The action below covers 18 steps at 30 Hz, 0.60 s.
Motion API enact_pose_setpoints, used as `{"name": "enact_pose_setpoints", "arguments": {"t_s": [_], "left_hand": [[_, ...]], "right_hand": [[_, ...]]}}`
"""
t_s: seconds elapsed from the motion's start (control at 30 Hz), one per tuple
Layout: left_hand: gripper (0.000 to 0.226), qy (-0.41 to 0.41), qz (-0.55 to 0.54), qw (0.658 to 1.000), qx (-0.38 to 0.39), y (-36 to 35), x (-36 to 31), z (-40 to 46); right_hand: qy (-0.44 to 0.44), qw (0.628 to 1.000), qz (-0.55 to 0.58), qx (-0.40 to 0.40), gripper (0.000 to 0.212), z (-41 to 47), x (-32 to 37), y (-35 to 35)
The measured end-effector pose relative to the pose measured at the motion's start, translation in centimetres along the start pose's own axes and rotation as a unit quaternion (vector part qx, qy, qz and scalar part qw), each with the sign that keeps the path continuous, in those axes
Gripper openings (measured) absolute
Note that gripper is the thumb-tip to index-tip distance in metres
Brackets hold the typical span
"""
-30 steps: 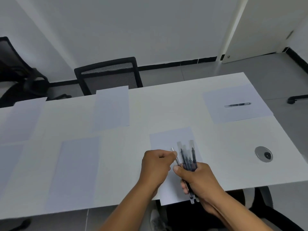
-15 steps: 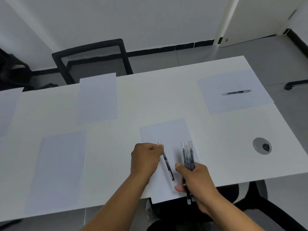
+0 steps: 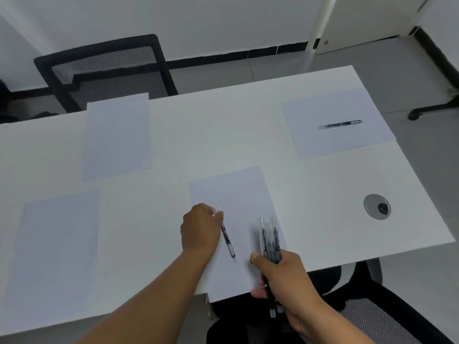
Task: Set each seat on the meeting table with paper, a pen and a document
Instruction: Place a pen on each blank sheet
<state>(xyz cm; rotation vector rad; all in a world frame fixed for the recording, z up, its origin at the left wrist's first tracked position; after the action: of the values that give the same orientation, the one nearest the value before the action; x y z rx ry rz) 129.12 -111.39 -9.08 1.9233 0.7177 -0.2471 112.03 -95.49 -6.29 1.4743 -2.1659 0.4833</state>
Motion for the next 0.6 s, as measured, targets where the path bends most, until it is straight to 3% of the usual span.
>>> {"name": "enact_pose_setpoints", "arguments": {"t_s": [0.13, 0.5, 0.6], "left_hand": [[0.024, -0.005, 0.014, 1.000, -0.004, 0.1, 0.0, 0.2], [0.031, 0.001, 0.010, 1.000, 0.005, 0.4, 0.6, 0.8], [0.037, 0.005, 0.006, 1.000, 0.004, 1.0, 0.9, 0.4]], "right_hand": [[-0.002, 1.000, -0.011, 0.002, 0.019, -0.5, 0.8, 0.1], [0.016, 0.999, -0.033, 0.008, 0.033, 0.0, 0.5, -0.4], [0.023, 0.999, -0.037, 0.011, 0.024, 0.0, 0.4, -0.7]]}}
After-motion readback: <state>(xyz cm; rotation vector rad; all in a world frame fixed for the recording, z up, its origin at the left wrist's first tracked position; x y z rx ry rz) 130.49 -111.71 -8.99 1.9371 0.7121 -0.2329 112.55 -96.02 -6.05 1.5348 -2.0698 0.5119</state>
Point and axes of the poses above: each hand's wrist, its own z-axis towards the middle knuckle, its own y-axis out of the back of the hand, x = y × z, the point moved 8 cm from there along z, towards the middle knuckle, and after that the axes turned 1 degree about z, right-handed, at the moved point
